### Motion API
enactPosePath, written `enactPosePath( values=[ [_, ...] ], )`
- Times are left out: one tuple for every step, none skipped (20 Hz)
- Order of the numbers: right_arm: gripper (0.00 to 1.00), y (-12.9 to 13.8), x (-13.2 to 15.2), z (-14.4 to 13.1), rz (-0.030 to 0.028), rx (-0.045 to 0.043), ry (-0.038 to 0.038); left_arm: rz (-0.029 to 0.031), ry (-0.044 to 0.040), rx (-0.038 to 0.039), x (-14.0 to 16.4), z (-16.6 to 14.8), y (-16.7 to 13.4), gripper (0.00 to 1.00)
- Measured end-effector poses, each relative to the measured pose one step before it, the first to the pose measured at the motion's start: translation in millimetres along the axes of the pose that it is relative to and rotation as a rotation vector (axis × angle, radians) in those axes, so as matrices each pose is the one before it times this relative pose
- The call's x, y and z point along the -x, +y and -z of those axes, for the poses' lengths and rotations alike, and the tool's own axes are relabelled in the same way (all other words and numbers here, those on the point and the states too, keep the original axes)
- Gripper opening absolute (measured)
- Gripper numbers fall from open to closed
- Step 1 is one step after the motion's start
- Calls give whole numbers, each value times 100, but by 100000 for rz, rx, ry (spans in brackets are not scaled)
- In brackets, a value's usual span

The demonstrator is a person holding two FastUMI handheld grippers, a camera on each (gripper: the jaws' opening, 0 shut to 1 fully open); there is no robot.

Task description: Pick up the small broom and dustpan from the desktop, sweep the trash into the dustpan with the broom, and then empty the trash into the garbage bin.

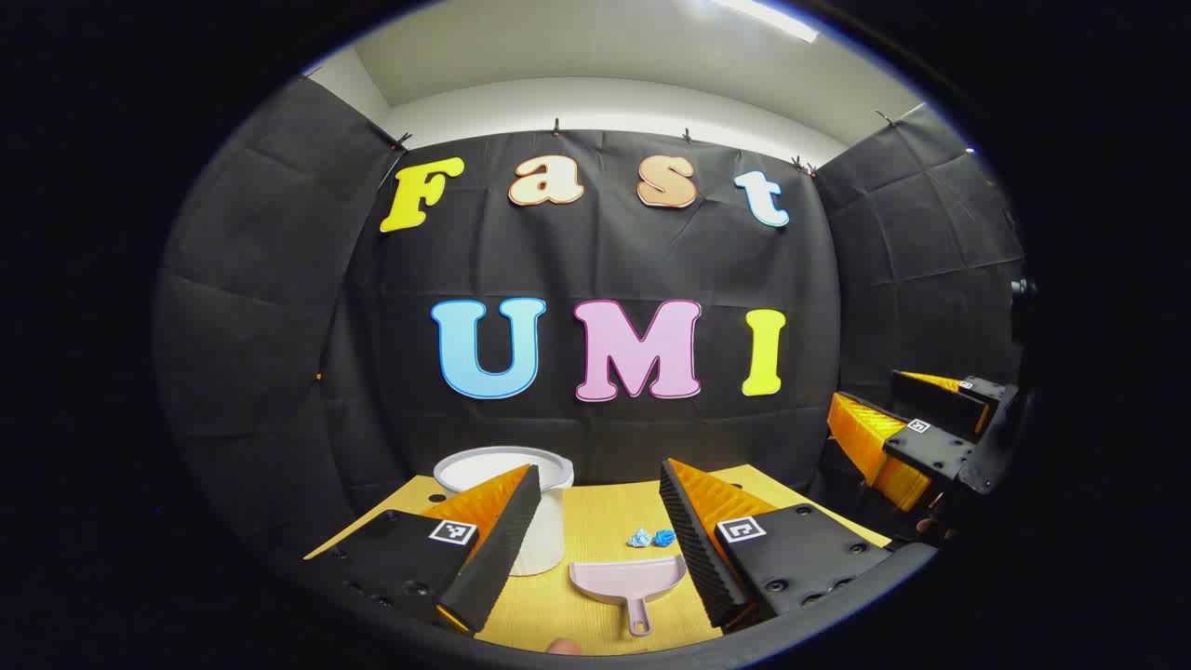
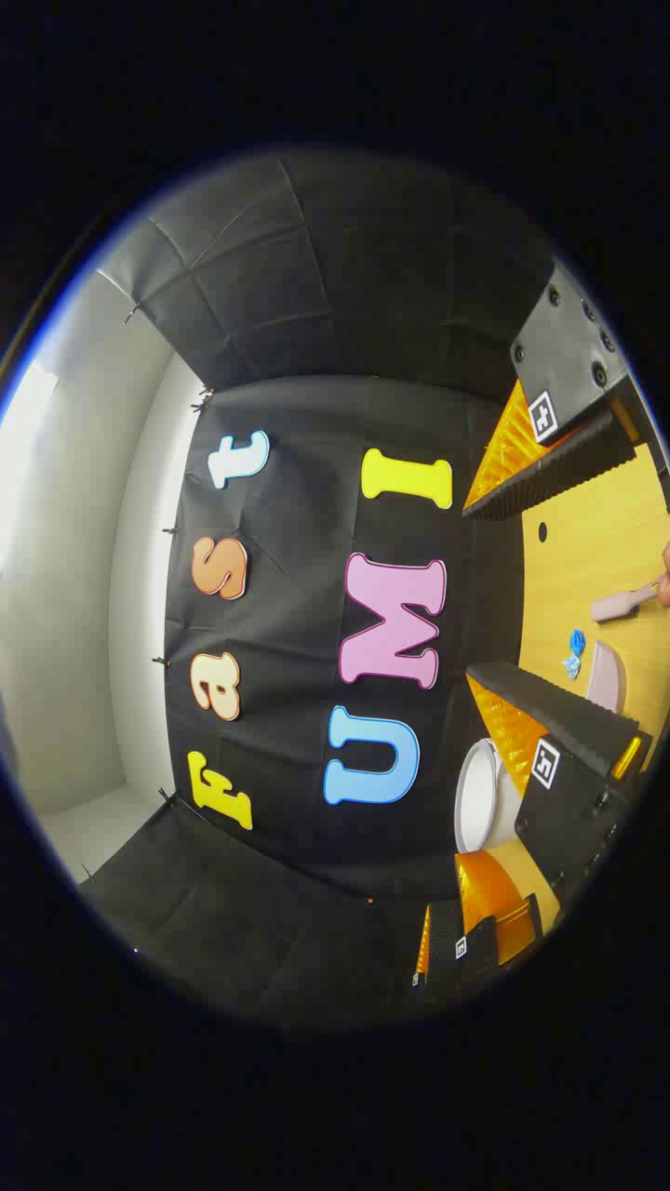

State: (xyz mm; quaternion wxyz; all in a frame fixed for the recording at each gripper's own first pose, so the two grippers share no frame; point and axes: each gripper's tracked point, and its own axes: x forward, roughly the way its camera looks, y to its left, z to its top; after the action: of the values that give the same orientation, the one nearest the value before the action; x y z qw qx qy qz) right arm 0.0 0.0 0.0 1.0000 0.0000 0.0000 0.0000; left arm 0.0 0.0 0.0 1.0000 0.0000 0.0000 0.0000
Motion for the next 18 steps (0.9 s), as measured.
enactPosePath(
  values=[
    [95,-264,-22,108,621,766,267,-291,366,619,160,49,72,76],
    [95,-163,144,209,456,529,627,7,413,758,19,201,10,76],
    [99,-92,104,188,396,330,736,-376,235,495,58,-12,65,76],
    [95,-140,94,268,497,378,748,-467,403,241,33,116,217,76],
    [99,-276,33,225,972,810,942,144,374,110,1,83,37,76],
    [95,-312,60,293,1261,946,1079,423,732,-16,72,339,-130,76],
    [99,-284,339,157,840,6,805,2436,-217,-392,205,158,-428,76],
    [96,-41,206,-284,524,-1035,-676,1791,-1141,-564,311,-67,-510,76],
    [99,-165,175,-374,500,-1254,-1255,572,-1757,-449,250,-213,-16,76],
    [96,-126,200,17,363,-283,-660,343,-478,186,161,218,75,76],
    [95,-32,150,195,257,774,135,79,1221,1020,79,469,-12,77],
    [95,107,199,244,-105,920,564,-296,1550,1809,208,640,65,76],
    [99,103,223,131,-241,218,561,-406,862,1704,162,155,138,76],
    [99,140,202,49,-309,-329,358,-356,476,1290,140,125,213,76],
    [99,177,167,-121,-279,-659,-73,-506,565,912,-17,8,325,76],
    [96,25,187,-223,-223,-436,-617,-753,934,512,35,365,470,76],
    [96,155,36,-219,-259,189,-433,-1053,593,326,1,106,420,76],
    [95,314,40,24,-611,458,-192,-788,535,721,-19,91,452,76]
  ],
)
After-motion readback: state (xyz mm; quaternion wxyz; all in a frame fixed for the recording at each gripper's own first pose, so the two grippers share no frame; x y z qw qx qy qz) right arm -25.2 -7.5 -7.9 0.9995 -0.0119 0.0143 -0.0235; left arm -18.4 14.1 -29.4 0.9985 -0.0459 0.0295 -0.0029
